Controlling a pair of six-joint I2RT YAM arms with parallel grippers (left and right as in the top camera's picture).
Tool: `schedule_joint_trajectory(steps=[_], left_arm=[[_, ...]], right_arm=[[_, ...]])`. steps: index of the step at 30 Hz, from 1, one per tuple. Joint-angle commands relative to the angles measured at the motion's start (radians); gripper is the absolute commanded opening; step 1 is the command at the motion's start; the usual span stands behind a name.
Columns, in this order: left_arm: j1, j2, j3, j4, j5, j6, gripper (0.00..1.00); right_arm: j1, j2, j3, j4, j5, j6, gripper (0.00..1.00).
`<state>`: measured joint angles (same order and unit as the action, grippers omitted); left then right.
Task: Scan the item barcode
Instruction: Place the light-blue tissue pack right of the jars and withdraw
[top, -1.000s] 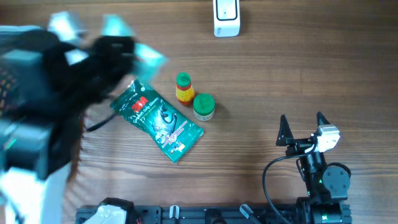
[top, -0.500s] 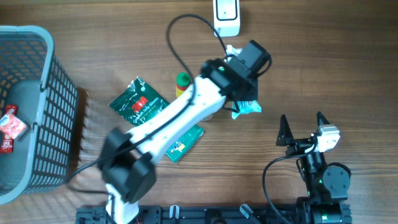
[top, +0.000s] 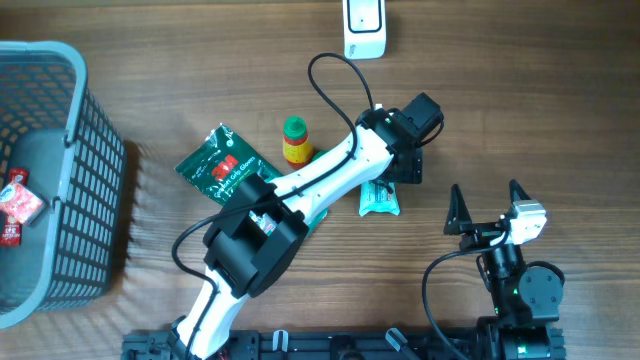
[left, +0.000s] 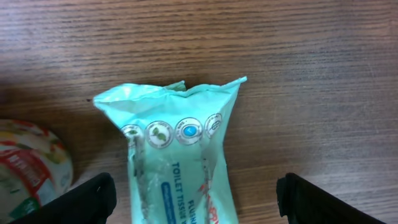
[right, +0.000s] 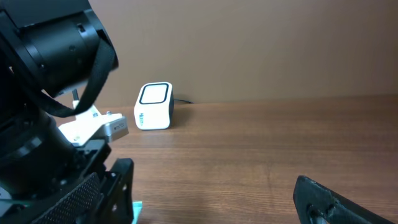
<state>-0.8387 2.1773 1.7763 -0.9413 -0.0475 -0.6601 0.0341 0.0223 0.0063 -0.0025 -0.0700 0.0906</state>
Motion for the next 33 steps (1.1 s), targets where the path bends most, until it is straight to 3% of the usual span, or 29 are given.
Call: schedule_joint_trajectory(steps=[1, 4, 6, 10, 13, 18, 21, 23, 26, 29, 33], left_arm=[[0.026, -0.125, 0.137, -0.052, -0.003, 0.134, 0.89], [0.07, -0.208, 0.352, -0.178, -0.047, 0.19, 0.96], [0.129, -0.275, 0.505, -0.272, -0.174, 0.19, 0.98], [0.256, -0.393, 0.594, -0.362, -0.293, 0.189, 1.0], [0.446, -0.519, 0.595, -0.416, -0.305, 0.175, 1.0], [0.886, -0.626, 0.595, -0.516, -0.301, -0.043, 1.0], [1.143, -0.615, 0.589, -0.637, -0.301, -0.234, 0.81], [1.284, -0.592, 0.569, -0.704, -0.301, -0.34, 0.79], [1.405, -0.568, 0.515, -0.717, -0.301, -0.406, 0.76], [1.491, -0.557, 0.419, -0.705, -0.302, -0.502, 0.67], [1.555, -0.558, 0.222, -0.583, -0.302, -0.531, 0.69]], right_arm=[[0.004, 0.0, -0.001, 0.003, 0.01, 0.017, 1.0], [0.004, 0.0, -0.001, 0.003, 0.01, 0.016, 1.0], [0.004, 0.0, -0.001, 0.003, 0.01, 0.016, 1.0], [0.004, 0.0, -0.001, 0.003, 0.01, 0.017, 1.0], [0.004, 0.0, -0.001, 0.003, 0.01, 0.017, 1.0], [0.004, 0.0, -0.001, 0.003, 0.01, 0.016, 1.0], [0.004, 0.0, -0.001, 0.003, 0.01, 0.017, 1.0], [0.004, 0.0, -0.001, 0.003, 0.01, 0.017, 1.0], [0.004, 0.0, -0.001, 0.003, 0.01, 0.017, 1.0], [0.004, 0.0, -0.001, 0.003, 0.01, 0.017, 1.0], [0.004, 0.0, -0.001, 0.003, 0.01, 0.016, 1.0]])
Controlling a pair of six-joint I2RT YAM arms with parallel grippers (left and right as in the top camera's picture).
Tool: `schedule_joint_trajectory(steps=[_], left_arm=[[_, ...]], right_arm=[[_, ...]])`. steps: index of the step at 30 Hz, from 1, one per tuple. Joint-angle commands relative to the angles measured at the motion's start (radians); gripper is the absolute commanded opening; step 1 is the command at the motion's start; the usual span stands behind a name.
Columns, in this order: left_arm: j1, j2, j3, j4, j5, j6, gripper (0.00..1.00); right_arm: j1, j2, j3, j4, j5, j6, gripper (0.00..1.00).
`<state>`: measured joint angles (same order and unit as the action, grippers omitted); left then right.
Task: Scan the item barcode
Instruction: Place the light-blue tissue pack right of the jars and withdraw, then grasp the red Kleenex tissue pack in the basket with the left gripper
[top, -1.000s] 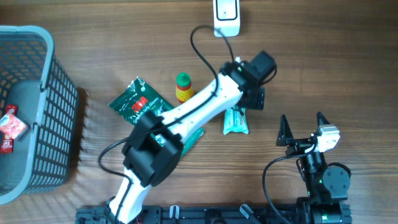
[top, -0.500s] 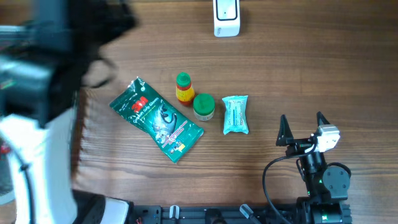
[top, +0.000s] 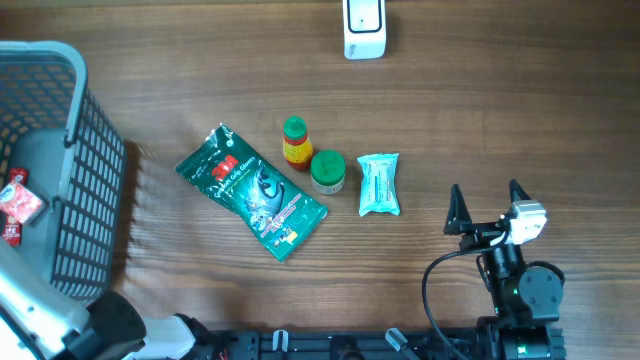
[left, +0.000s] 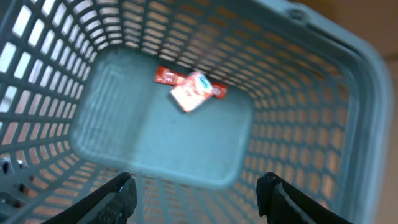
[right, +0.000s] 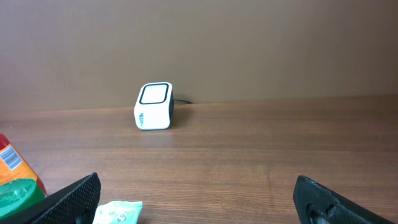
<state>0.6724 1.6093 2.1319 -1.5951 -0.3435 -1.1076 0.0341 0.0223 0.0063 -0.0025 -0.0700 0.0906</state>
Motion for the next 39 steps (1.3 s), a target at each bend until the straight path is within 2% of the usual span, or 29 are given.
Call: schedule_joint_trajectory(steps=[1, 3, 6, 12, 14, 18, 25, 34, 37, 39], left_arm=[[0.059, 0.01, -0.211, 0.124, -0.006, -0.091, 0.71], [0.083, 0.01, -0.345, 0.224, -0.002, -0.105, 0.75], [0.103, 0.011, -0.528, 0.397, 0.006, -0.105, 0.74], [0.104, 0.011, -0.831, 0.74, 0.005, -0.106, 0.62], [0.104, 0.011, -0.95, 0.898, 0.005, -0.106, 0.56], [0.104, 0.011, -1.095, 1.112, 0.006, -0.105, 0.54], [0.104, 0.113, -1.118, 1.242, 0.011, -0.105, 0.62], [0.105, 0.222, -1.118, 1.342, 0.024, -0.105, 0.62], [0.106, 0.235, -1.118, 1.35, 0.024, -0.105, 0.5], [0.106, 0.235, -1.117, 1.34, 0.025, -0.105, 0.27]], right_arm=[[0.004, 0.0, -0.001, 0.003, 0.01, 0.017, 1.0], [0.004, 0.0, -0.001, 0.003, 0.01, 0.017, 1.0], [0.004, 0.0, -0.001, 0.003, 0.01, 0.017, 1.0], [0.004, 0.0, -0.001, 0.003, 0.01, 0.017, 1.0], [0.004, 0.0, -0.001, 0.003, 0.01, 0.017, 1.0], [0.004, 0.0, -0.001, 0.003, 0.01, 0.016, 1.0], [0.004, 0.0, -0.001, 0.003, 0.01, 0.017, 1.0], [0.004, 0.0, -0.001, 0.003, 0.01, 0.016, 1.0], [0.004, 0.0, -0.001, 0.003, 0.01, 0.017, 1.0], [0.004, 0.0, -0.001, 0.003, 0.01, 0.017, 1.0]])
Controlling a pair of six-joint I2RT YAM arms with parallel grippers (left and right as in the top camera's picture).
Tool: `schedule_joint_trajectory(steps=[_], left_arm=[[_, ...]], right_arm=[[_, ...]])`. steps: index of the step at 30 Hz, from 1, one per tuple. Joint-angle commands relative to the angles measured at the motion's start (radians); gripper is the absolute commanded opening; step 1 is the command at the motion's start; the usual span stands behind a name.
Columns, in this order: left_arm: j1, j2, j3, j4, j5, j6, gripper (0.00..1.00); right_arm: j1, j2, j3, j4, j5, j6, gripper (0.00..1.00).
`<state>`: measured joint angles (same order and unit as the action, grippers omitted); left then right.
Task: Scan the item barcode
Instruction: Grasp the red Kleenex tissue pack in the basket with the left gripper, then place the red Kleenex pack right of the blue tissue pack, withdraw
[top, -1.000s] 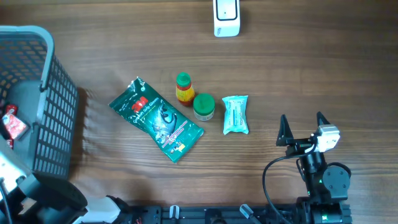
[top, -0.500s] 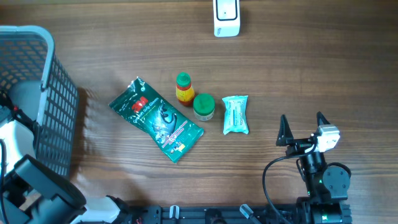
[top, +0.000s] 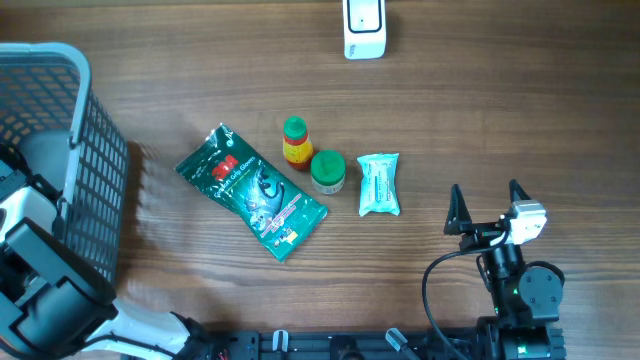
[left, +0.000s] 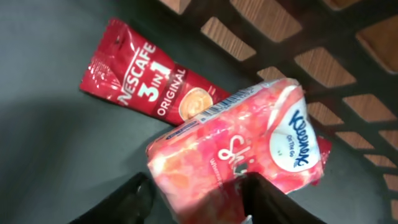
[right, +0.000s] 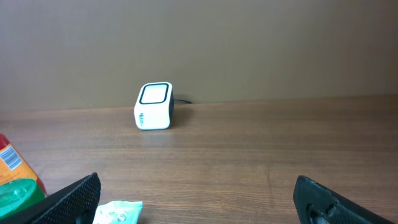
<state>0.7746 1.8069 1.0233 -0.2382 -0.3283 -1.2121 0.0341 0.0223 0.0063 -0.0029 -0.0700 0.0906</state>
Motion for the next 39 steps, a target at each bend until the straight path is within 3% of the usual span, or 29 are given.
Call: schedule_joint_trajectory(steps=[1, 2, 8, 13, 17, 23, 26, 31, 39], left_arm=[[0.004, 0.037, -0.009, -0.022, 0.014, 0.0, 0.14], [0.004, 0.034, -0.009, -0.024, 0.022, 0.0, 0.04], [0.004, -0.084, 0.006, -0.079, 0.073, 0.004, 0.04], [0.009, -0.346, 0.109, -0.173, 0.322, 0.004, 0.04], [0.009, -0.527, 0.175, -0.175, 0.465, 0.06, 0.04], [-0.032, -0.768, 0.187, -0.146, 0.683, 0.044, 0.04], [-0.161, -0.832, 0.187, -0.131, 0.732, 0.045, 0.04], [-0.499, -0.819, 0.187, -0.018, 0.705, 0.067, 0.04], [-1.062, -0.57, 0.187, 0.01, 0.485, 0.261, 0.04]], right_arm=[[0.004, 0.0, -0.001, 0.003, 0.01, 0.017, 1.0], [0.004, 0.0, -0.001, 0.003, 0.01, 0.017, 1.0], [0.004, 0.0, -0.001, 0.003, 0.01, 0.017, 1.0], [0.004, 0.0, -0.001, 0.003, 0.01, 0.017, 1.0], [0.004, 0.0, -0.001, 0.003, 0.01, 0.017, 1.0], [0.004, 0.0, -0.001, 0.003, 0.01, 0.017, 1.0], [0.004, 0.0, -0.001, 0.003, 0.01, 0.017, 1.0], [0.004, 0.0, -0.001, 0.003, 0.01, 0.017, 1.0], [0.004, 0.0, -0.001, 0.003, 0.01, 0.017, 1.0]])
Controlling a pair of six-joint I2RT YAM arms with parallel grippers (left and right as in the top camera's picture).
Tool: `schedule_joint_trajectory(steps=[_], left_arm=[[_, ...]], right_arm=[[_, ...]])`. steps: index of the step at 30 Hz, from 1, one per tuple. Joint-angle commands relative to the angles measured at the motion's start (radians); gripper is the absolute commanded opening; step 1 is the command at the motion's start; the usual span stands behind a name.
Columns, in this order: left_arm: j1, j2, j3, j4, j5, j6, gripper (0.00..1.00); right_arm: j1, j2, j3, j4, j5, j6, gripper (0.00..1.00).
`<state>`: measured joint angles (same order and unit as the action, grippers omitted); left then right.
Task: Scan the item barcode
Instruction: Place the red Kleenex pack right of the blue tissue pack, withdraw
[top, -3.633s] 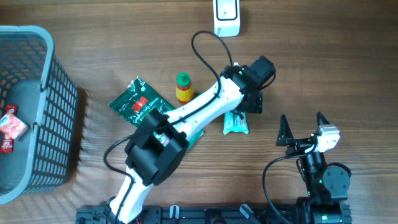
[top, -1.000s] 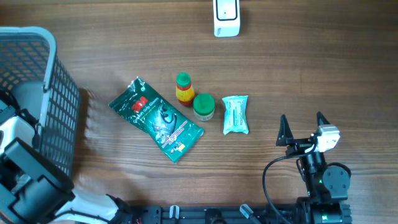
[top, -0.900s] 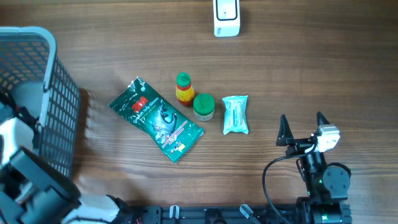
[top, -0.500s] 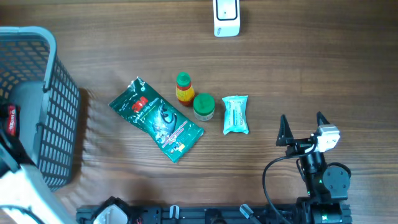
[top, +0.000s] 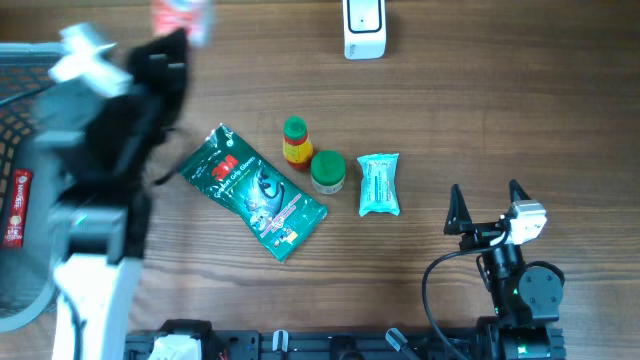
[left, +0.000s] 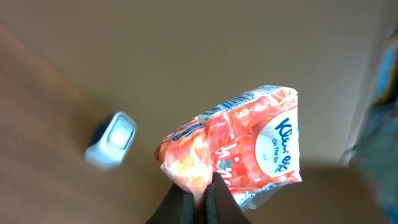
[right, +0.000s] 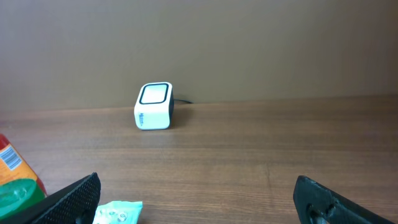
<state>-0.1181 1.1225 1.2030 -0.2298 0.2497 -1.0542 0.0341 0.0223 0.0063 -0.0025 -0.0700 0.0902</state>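
A pink Kleenex tissue pack (left: 242, 146) is pinched at its lower corner by my left gripper (left: 202, 193), which is shut on it. From overhead the pack (top: 182, 15) shows blurred at the back left, above the table and outside the basket, with the left gripper (top: 170, 45) just under it. The white barcode scanner (top: 364, 28) stands at the back middle and appears blurred in the left wrist view (left: 112, 140), left of the pack. My right gripper (top: 487, 210) rests open at the front right, holding nothing. The pack's barcode is not visible.
A grey basket (top: 30, 55) stands at the left with a red sachet (top: 15, 205) in it. Mid-table lie a green pouch (top: 252, 192), a small bottle (top: 295, 141), a green-lidded jar (top: 327, 171) and a mint tissue pack (top: 379, 184).
My left gripper was down in the basket with its jaws on either side of the pink pack. Now it is shut on the pack, out of the basket at the table's back left. The right arm is unmoved.
My left gripper was open over the mint tissue pack at mid-table. Then it hung open over the basket, looking down at the pink pack and red sachet. Then it was low, straddling the pink pack. Now it holds the pack up, with the scanner in its view.
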Motion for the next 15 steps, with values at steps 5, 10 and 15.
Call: schedule_joint_trajectory(steps=[5, 10, 15], left_arm=[[-0.472, 0.399, 0.008, 0.068, -0.212, 0.151, 0.04], [-0.676, 0.638, 0.008, 0.162, -0.322, 0.16, 0.04], [-0.796, 0.787, 0.007, 0.163, -0.339, 0.121, 0.04]], right_arm=[[0.004, 0.0, -0.001, 0.003, 0.01, 0.017, 1.0], [0.004, 0.0, -0.001, 0.003, 0.01, 0.017, 1.0], [0.004, 0.0, -0.001, 0.003, 0.01, 0.017, 1.0]])
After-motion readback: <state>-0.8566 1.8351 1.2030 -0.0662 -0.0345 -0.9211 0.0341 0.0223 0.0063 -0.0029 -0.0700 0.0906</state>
